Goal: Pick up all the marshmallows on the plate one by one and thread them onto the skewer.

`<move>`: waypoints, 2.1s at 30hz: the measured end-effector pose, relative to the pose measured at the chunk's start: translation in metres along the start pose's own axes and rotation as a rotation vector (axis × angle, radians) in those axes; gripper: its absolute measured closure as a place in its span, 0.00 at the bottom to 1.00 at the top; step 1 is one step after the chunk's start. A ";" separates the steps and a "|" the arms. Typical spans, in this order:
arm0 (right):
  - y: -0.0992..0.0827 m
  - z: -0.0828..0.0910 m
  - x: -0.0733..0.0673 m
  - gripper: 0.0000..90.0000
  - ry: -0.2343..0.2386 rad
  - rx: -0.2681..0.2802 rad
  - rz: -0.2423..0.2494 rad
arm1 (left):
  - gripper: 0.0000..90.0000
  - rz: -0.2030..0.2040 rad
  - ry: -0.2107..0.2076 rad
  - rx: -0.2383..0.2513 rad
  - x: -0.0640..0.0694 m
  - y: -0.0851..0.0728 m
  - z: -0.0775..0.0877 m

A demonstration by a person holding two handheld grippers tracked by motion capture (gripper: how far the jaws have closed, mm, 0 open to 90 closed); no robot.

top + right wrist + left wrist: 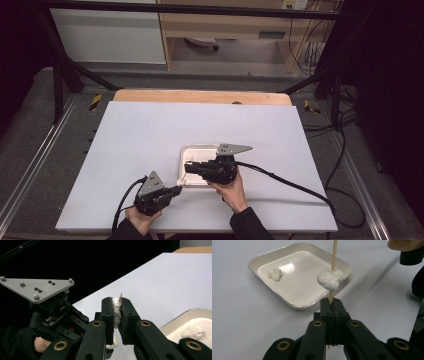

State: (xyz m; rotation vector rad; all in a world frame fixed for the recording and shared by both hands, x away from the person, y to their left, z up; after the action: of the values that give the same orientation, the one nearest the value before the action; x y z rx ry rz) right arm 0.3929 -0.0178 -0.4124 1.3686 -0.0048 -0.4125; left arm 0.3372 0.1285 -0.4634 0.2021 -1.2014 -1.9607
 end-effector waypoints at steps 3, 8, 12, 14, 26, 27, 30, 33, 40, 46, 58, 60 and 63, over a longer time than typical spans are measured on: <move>0.000 0.000 0.000 0.93 0.003 0.001 0.000 | 0.99 -0.004 0.001 -0.002 0.000 0.000 0.000; -0.001 0.000 0.000 0.93 0.002 -0.004 -0.003 | 0.99 -0.008 0.003 -0.004 0.001 0.000 0.000; 0.000 0.000 0.000 0.93 0.005 0.002 -0.005 | 0.99 -0.013 0.007 0.004 0.001 0.001 0.002; 0.000 0.000 0.000 0.93 0.004 0.003 -0.005 | 0.99 -0.013 0.009 0.002 0.001 0.001 0.002; -0.003 -0.002 -0.001 0.93 0.010 0.007 -0.007 | 0.99 -0.009 0.011 -0.003 0.000 0.001 0.002; -0.003 -0.002 -0.002 0.93 0.008 0.006 -0.005 | 0.99 -0.010 0.015 -0.001 0.000 0.001 0.002; -0.004 -0.002 -0.002 0.93 0.011 0.001 -0.009 | 0.99 -0.008 0.013 0.002 0.001 0.001 0.002; -0.003 -0.002 -0.002 0.93 0.013 0.007 -0.009 | 0.99 -0.010 0.011 0.005 0.001 0.002 0.003; -0.024 -0.021 -0.011 0.93 0.020 -0.034 0.019 | 0.99 0.017 -0.004 0.075 0.000 0.014 0.009; -0.019 -0.024 -0.010 0.89 0.037 -0.045 0.005 | 0.99 0.008 -0.013 0.080 -0.001 0.013 0.010; -0.004 -0.006 -0.004 0.48 -0.062 -0.060 0.080 | 0.99 0.033 -0.007 0.070 -0.014 0.008 0.011; -0.003 -0.003 0.002 0.40 -0.096 -0.080 0.090 | 0.99 0.039 0.000 0.076 -0.017 0.008 0.014; -0.005 -0.002 0.012 0.28 -0.151 -0.126 0.111 | 0.99 0.044 0.003 0.072 -0.020 0.006 0.016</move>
State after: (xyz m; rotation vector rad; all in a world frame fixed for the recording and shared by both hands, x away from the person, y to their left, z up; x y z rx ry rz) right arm 0.4027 -0.0202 -0.4207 1.2046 -0.1755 -0.4154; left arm 0.3456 0.1521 -0.4554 0.2139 -1.2651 -1.8807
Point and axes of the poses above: each handheld gripper's, and its own axes: z roughly backward along the jaws, y roughly out of its top, x roughly to its right, the point moved 6 cm from there along -z, roughly forward along the jaws, and after that the axes turned 11 degrees about z, right-handed, at the moved point
